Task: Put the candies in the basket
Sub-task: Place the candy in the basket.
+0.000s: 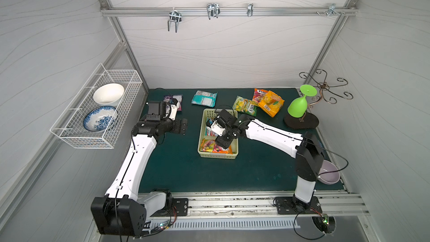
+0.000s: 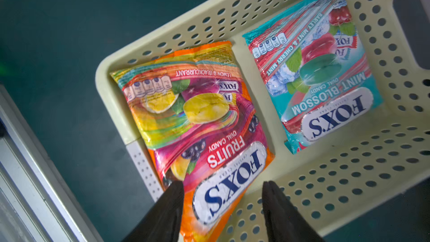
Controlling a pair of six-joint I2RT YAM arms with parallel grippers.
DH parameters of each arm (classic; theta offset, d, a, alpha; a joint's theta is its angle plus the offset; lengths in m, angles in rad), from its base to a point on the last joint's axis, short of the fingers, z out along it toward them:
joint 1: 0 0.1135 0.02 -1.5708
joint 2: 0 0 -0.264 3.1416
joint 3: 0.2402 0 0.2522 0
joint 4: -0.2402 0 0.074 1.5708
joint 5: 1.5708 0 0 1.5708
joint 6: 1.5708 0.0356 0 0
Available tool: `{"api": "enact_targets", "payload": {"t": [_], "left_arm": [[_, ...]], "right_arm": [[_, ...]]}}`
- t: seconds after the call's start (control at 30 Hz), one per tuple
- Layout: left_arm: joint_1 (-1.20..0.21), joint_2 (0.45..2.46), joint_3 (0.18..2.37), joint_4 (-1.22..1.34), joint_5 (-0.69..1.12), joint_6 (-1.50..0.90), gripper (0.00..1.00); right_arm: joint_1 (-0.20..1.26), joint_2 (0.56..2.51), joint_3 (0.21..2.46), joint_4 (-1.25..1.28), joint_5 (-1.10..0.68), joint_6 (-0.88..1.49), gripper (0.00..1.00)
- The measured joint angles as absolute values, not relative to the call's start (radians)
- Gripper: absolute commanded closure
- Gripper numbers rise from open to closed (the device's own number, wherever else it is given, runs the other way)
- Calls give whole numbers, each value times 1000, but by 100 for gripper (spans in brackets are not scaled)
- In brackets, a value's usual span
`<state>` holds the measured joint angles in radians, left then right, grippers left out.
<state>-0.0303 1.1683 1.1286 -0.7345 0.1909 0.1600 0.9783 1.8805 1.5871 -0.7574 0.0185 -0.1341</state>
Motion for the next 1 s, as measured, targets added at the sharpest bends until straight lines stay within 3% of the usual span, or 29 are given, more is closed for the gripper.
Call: {"api": "enact_targets", "payload": {"t": [0.53,1.0], "left_arm": [[-30,1168,1129,-734,191,160,2],[-30,1168,1129,-733,196,159,2]], "right_arm": [[976,2072,1631,-755,-56,-139,49],[970,2077,1583,-682,-10,-149,50]]}}
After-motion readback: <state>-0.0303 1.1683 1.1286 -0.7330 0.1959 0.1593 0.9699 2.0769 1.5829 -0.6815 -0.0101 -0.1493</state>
